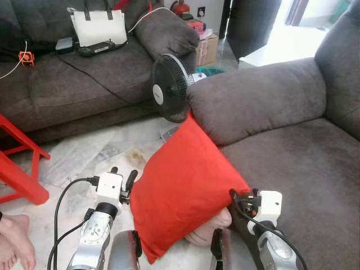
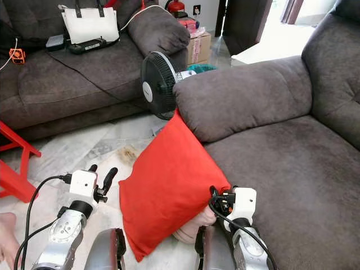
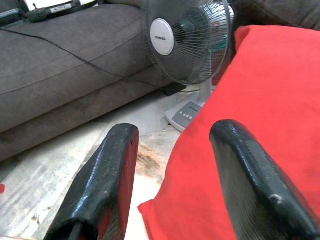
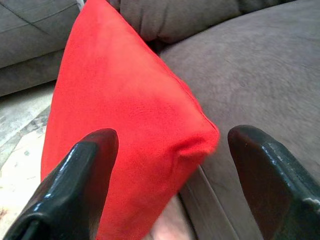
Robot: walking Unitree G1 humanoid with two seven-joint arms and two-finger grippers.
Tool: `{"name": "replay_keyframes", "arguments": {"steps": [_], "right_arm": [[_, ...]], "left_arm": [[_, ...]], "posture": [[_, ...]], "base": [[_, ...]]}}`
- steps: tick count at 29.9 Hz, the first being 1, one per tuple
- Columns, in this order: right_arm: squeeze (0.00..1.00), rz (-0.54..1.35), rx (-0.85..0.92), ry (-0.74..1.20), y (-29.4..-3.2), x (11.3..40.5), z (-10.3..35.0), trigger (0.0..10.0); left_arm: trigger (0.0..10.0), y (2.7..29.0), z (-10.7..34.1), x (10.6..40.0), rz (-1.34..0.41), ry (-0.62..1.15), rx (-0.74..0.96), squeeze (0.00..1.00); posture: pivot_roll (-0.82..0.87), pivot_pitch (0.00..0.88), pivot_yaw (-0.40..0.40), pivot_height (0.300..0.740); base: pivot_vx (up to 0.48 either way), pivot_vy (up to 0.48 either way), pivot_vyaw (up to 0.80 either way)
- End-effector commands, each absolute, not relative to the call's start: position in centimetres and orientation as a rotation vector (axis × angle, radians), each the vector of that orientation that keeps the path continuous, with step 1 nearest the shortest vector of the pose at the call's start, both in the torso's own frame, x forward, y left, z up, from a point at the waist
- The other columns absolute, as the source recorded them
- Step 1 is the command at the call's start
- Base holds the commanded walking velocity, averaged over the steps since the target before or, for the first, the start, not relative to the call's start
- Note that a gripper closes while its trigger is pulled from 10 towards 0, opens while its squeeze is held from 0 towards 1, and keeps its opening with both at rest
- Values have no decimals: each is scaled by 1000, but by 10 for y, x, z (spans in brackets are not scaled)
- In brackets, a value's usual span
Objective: Move the pillow to the sofa from floor
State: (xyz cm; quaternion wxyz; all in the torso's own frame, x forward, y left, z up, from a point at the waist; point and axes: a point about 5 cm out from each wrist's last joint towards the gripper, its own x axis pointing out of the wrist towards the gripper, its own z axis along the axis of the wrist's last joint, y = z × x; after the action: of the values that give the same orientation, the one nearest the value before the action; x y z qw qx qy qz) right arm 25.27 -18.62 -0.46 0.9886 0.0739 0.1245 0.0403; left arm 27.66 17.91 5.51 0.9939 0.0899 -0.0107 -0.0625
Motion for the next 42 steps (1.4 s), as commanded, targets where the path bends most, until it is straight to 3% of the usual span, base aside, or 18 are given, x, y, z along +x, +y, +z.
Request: {"name": "replay_keyframes", "arguments": {"steps": [1, 12, 29, 42], "right_arm": [[0, 77, 158, 248, -187, 252, -5, 10000], [0, 85, 163, 255, -184, 252, -8, 10000], [0, 141, 175, 287, -175, 253, -10, 10000], [0, 97, 216, 371, -156, 275, -9, 10000]], "left_arm": [[10000, 179, 55, 275, -132, -13, 178, 0], [10000, 178, 56, 275, -140, -15, 183, 0], [10000, 174, 51, 275, -163, 20, 178, 0], [10000, 171, 49, 274, -176, 35, 170, 0]], "posture": [[108, 60, -15, 550], [110, 60, -14, 550], [112, 61, -17, 550], [119, 66, -25, 550]], "base": [[255, 0, 0], [305, 0, 0], [0, 0, 0], [0, 0, 0]]}}
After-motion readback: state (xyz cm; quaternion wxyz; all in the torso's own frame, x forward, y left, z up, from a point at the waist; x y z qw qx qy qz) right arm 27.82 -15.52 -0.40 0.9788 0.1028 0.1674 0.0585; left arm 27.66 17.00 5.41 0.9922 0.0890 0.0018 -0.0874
